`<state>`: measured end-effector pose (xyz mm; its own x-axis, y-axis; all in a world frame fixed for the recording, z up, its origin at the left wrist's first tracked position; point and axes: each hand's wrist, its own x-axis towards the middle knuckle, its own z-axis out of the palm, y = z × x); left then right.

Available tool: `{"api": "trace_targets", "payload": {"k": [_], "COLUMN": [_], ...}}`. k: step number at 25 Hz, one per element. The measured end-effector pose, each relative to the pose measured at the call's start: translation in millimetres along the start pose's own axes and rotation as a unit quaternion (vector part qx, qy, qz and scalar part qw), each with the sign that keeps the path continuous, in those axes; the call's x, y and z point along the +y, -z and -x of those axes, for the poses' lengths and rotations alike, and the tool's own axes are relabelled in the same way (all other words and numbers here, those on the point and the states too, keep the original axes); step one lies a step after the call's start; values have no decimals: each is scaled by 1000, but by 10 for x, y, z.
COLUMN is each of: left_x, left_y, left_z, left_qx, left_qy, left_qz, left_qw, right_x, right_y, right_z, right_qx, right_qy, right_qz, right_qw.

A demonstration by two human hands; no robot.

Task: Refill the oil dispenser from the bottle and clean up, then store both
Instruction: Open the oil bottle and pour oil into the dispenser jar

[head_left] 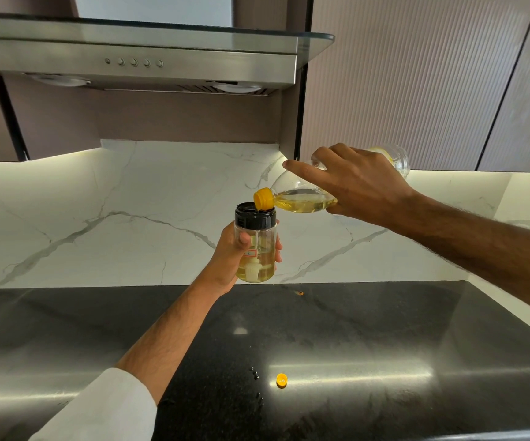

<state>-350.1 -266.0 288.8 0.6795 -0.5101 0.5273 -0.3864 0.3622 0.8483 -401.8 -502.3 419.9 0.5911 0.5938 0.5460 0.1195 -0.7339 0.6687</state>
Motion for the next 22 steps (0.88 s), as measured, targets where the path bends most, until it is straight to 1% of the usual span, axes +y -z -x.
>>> {"api": "trace_targets", "payload": {"k": [15,22], "left_x": [2,-27], "left_y": [14,20], "left_z": [6,-10], "left_qx": [2,4], "left_qy": [-3,-1], "left_qz": [0,0], "left_qw": [1000,1000], "right_x": [-5,-8], "right_y": [-8,-9], "right_z": [-16,-8], "right_qx": [8,24], "right_qy": [2,1], "right_qz": [7,0], "right_qw": [1000,1000]}}
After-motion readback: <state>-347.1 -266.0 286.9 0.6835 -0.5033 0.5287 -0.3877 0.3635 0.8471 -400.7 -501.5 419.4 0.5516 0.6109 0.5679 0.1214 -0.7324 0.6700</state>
